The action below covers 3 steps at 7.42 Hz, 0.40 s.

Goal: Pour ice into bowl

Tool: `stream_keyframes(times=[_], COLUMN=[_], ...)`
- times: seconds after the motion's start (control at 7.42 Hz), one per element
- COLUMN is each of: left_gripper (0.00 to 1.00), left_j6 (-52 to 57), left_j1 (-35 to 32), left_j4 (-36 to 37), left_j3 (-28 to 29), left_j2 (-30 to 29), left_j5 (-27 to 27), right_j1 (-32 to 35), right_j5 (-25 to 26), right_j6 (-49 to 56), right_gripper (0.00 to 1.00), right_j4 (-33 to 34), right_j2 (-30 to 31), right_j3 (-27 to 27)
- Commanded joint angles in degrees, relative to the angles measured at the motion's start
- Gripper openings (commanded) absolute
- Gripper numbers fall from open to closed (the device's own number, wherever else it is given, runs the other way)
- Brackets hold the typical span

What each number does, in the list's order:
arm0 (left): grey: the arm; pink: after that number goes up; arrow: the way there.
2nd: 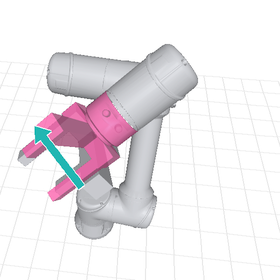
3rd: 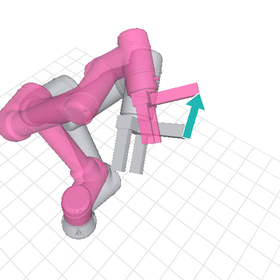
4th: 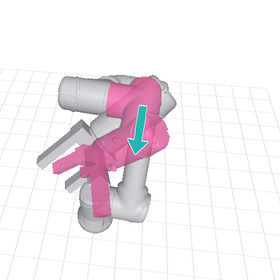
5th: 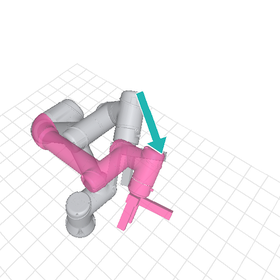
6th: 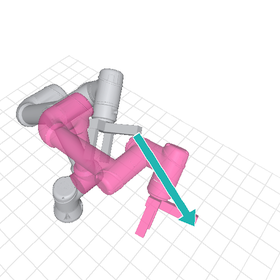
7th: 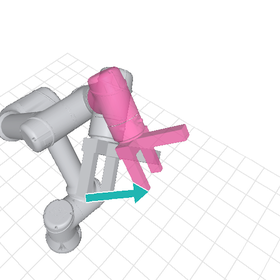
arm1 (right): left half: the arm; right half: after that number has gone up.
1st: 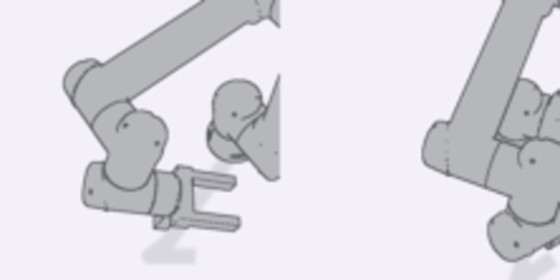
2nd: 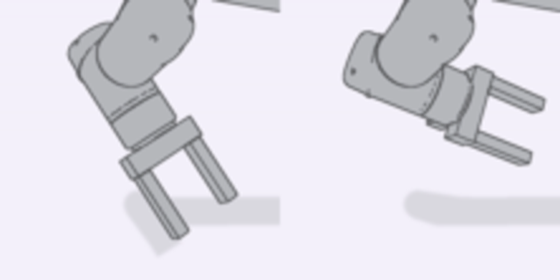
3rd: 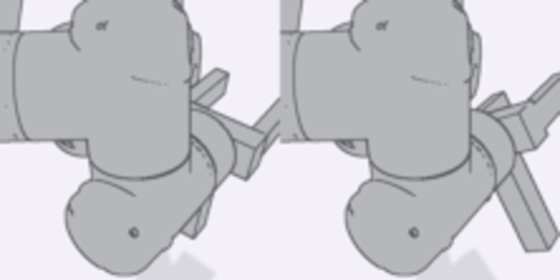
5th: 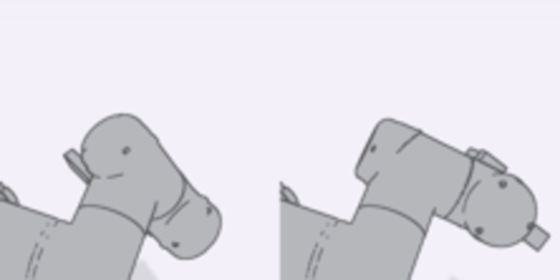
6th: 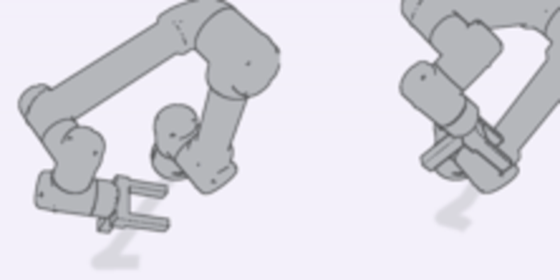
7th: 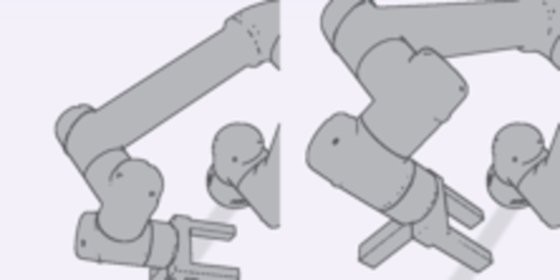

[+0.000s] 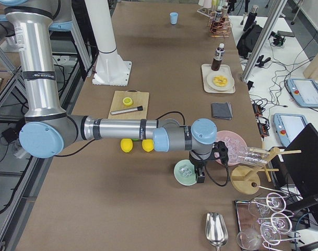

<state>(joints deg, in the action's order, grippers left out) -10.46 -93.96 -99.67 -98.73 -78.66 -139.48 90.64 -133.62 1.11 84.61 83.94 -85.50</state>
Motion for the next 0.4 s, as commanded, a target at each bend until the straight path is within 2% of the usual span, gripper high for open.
stream_keyframes(times=[0.0, 0.27], left_gripper=[0.97, 0.97], left_j6=[0.00, 0.00], left_j1=[0.00, 0.00], left_j4=[0.00, 0.00], left_j3=[0.03, 0.03], left_j2=[0.00, 0.00], left_j5=[0.00, 0.00], right_j1=[-0.03, -0.03], right_j5=[-0.06, -0.06], right_j6=[-0.14, -0.14], right_gripper=[0.99, 0.99], right_j4=[-1.03, -1.03], right_j2=[-0.27, -0.36], right_j3=[0.95, 1.13])
